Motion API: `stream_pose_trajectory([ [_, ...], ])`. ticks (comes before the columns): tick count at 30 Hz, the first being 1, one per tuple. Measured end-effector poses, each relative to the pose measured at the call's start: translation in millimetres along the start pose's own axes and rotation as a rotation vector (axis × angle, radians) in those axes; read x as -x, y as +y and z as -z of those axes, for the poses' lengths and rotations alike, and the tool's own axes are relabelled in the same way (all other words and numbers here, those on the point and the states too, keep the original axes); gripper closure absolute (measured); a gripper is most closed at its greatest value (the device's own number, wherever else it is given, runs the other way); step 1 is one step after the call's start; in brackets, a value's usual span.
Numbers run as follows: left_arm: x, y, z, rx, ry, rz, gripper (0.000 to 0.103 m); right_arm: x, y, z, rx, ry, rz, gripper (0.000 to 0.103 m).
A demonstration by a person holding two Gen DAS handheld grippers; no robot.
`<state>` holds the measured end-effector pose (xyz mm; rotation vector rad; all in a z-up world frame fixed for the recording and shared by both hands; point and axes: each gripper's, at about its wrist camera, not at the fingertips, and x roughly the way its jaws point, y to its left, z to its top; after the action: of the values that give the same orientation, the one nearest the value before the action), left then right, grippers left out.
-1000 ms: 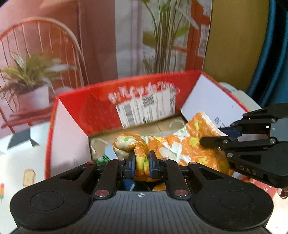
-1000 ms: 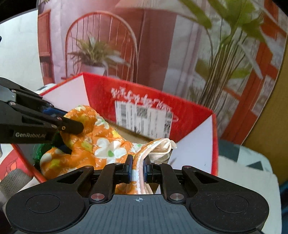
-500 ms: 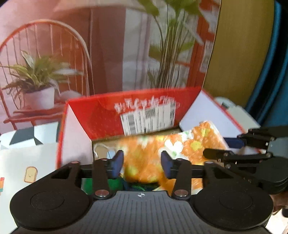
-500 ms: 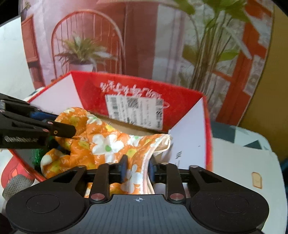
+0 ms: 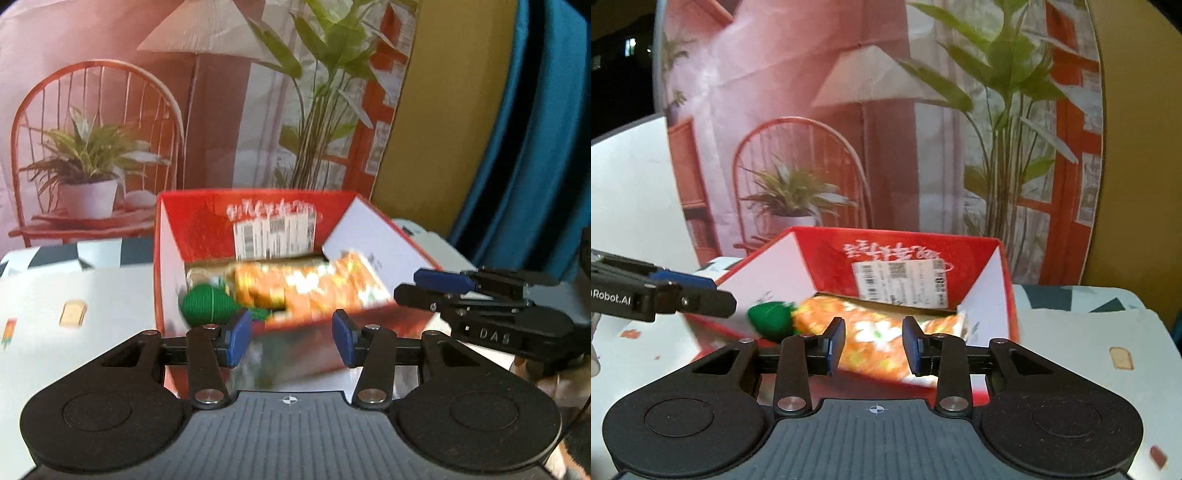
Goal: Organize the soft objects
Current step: 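Move both tools down to the clear bag of green cable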
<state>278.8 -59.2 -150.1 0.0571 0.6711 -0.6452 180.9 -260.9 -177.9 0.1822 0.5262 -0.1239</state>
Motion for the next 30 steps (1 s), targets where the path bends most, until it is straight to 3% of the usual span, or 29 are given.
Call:
stream_pose_trajectory([
  [4, 4, -4, 31, -0.013, 0.009, -0.036, 0.052, 11, 12, 24, 0.011, 0.013, -0.012, 0.064],
  [11, 5, 0, 64, 0.086, -0.007, -0.071, 0.053, 12, 35, 74, 0.084, 0.092, -0.014, 0.052],
  [13, 4, 0, 70, 0.104, -0.004, -0.084, 0.053, 14, 41, 85, 0.101, 0.108, -0.015, 0.037],
  [15, 4, 0, 77, 0.115, 0.001, -0.100, 0.053, 16, 45, 94, 0.110, 0.116, -0.029, 0.030],
  [30, 8, 0, 100, 0.139, 0.008, -0.156, 0.053, 3, 61, 115, 0.192, 0.193, -0.017, 0.022],
])
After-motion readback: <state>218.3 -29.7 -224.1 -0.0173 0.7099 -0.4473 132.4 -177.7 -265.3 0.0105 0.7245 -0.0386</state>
